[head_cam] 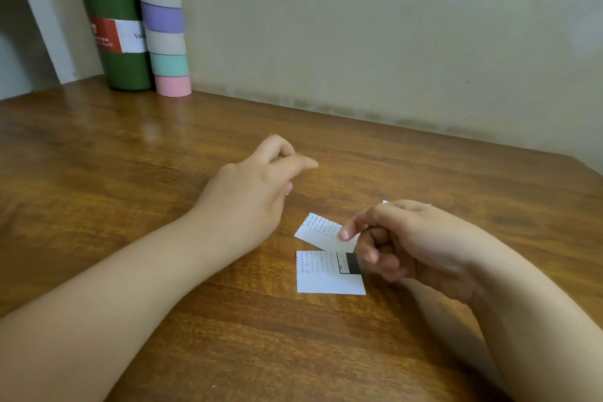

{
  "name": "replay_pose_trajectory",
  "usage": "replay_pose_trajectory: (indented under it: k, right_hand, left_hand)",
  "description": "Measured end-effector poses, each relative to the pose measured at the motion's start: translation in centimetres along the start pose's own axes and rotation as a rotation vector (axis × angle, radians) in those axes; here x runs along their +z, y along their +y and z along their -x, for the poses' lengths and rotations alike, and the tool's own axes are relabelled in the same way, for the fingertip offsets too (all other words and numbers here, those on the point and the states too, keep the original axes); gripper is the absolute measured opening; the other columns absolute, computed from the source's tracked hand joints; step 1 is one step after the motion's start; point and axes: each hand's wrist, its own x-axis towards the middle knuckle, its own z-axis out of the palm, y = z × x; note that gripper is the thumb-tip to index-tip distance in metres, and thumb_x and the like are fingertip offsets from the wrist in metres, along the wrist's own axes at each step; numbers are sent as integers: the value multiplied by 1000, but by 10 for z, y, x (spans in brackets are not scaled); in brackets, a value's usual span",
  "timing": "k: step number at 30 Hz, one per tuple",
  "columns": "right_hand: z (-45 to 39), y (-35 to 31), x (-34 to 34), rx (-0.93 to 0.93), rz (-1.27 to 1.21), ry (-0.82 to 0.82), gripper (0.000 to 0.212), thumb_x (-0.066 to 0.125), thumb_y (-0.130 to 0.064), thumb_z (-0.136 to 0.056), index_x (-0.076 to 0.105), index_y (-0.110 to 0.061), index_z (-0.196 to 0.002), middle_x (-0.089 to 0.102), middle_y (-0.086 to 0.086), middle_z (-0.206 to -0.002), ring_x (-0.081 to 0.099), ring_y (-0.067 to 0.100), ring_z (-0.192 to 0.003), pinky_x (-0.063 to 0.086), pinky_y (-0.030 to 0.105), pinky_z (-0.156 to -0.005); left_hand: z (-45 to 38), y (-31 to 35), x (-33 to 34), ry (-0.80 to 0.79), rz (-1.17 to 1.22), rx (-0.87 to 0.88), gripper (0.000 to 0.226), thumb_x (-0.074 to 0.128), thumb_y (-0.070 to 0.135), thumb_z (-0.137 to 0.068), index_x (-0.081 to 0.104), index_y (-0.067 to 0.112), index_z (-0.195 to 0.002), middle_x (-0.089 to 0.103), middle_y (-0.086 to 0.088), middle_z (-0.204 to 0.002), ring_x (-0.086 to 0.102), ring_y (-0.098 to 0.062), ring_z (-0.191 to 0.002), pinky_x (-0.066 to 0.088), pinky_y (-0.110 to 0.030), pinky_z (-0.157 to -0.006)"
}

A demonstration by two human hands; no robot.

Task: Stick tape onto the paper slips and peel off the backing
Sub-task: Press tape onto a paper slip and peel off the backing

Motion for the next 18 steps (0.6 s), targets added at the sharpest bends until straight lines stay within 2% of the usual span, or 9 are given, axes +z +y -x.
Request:
replay_pose_trajectory:
  k: [3, 6, 8, 10, 13, 15, 18]
  right_hand:
    - [1, 1, 0, -8, -8, -14, 33, 35, -10, -93, 66, -4, -83, 47, 6, -55, 33, 14, -45, 28, 20, -40]
    - [2, 2, 0, 10, 13, -43, 34, 35, -11, -93, 67, -5, -83, 45, 5, -53, 30, 14, -46, 26, 20, -39]
    - [1, 2, 1, 33, 18, -75, 35, 34, -11, -93, 68, -7, -83, 42, 4, -51, 26, 13, -45, 22, 21, -39]
    - [1, 3, 2, 51, 21, -105, 36, 33, -10, -93, 68, -7, -84, 40, 3, -49, 22, 12, -44, 19, 20, -39]
    - [0, 4, 3, 67, 12, -137, 35, 31, -8, -93, 66, -6, -86, 37, 2, -47, 18, 10, -41, 16, 18, -37]
    - [-1, 4, 3, 71, 13, -152, 35, 31, -7, -92, 65, -6, -86, 35, 2, -47, 16, 9, -41, 13, 17, -37]
    - [-3, 5, 3, 79, 22, -165, 35, 30, -7, -92, 65, -5, -86, 34, 2, -46, 15, 9, -40, 12, 17, -38]
  left_hand:
    - [0, 3, -4, -197, -32, 8, 45, 42, -3, -88, 62, 36, -97, 48, 23, -113, 59, -16, -89, 49, -39, -77]
    - [5, 8, -6, -415, -53, -73, 48, 38, -5, -81, 55, 39, -75, 54, 21, -107, 56, -12, -99, 48, -38, -86]
    - [15, 6, -4, -409, 13, -130, 41, 39, 7, -83, 58, 42, -73, 58, 18, -98, 57, -10, -93, 49, -37, -84]
    - [28, 3, -1, -349, 94, -139, 27, 45, 24, -90, 61, 42, -79, 57, 20, -92, 56, -4, -85, 48, -31, -80]
    - [43, 4, 3, -272, 204, -133, 12, 55, 37, -89, 66, 39, -90, 56, 24, -93, 51, 1, -83, 42, -21, -71]
    - [48, 2, 4, -218, 249, -99, 14, 55, 46, -87, 67, 40, -91, 57, 26, -96, 50, 4, -92, 42, -20, -75]
    - [51, -1, 4, -234, 267, -35, 28, 49, 57, -83, 69, 38, -91, 56, 30, -104, 50, 2, -101, 44, -23, -82]
